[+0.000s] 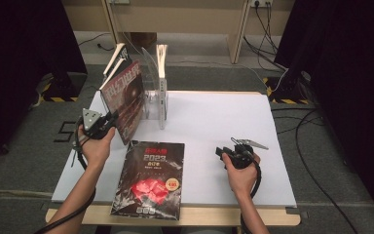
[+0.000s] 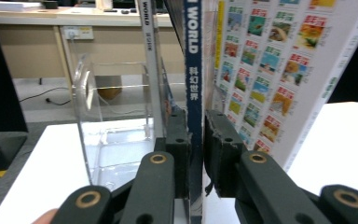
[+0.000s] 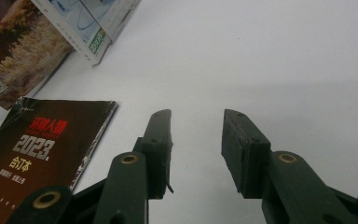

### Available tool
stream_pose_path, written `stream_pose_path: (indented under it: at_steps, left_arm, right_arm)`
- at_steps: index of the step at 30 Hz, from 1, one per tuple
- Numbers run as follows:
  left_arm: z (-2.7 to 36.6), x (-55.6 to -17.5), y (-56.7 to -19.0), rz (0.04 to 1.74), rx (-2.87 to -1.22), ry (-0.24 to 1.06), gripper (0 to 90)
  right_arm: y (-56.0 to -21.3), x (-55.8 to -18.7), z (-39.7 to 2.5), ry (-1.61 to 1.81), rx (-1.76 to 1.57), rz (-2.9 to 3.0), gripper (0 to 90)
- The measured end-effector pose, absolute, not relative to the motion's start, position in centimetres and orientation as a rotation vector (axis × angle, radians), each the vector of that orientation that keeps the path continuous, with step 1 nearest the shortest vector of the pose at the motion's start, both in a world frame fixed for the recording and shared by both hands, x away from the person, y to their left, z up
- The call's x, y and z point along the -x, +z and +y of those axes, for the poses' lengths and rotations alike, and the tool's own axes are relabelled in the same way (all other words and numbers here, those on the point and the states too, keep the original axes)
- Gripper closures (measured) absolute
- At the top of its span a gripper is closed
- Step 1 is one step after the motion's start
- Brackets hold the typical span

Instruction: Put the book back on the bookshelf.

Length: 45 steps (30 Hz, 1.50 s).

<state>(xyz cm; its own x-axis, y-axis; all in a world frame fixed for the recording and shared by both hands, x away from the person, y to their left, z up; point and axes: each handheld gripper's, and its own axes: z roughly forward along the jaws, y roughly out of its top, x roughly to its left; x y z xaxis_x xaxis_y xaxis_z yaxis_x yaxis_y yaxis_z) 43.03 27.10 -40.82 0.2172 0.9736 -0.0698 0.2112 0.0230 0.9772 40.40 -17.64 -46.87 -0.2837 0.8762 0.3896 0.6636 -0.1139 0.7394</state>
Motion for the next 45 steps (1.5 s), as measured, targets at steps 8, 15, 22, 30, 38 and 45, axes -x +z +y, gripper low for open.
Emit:
stream_pose_path:
  at_steps: [8,15,22,30,38,45]
  left_arm:
    - [27.2,-43.4,-40.1,1.184,-1.368,0.878,73.9]
    - [27.3,-43.5,-39.4,1.173,-1.364,0.873,77.4]
    - [27.5,-43.9,-38.6,1.181,-1.393,0.866,79.3]
    - [26.9,-44.3,-37.6,1.193,-1.473,0.83,82.5]
    - [27.0,-44.4,-37.6,1.175,-1.438,0.824,83.4]
    - [26.8,-44.9,-37.1,1.142,-1.397,0.856,83.6]
  right_arm:
    - [-47.0,-40.4,-17.7,1.349,-1.728,1.922,62.6]
    - [-47.0,-40.4,-17.8,1.347,-1.739,1.923,62.3]
    - [-47.0,-40.5,-17.9,1.343,-1.75,1.925,61.8]
    - [-47.1,-40.6,-18.0,1.339,-1.771,1.929,61.7]
    - [-47.1,-40.6,-18.1,1.339,-1.776,1.935,61.7]
    - [-47.2,-40.6,-18.2,1.341,-1.764,1.929,61.7]
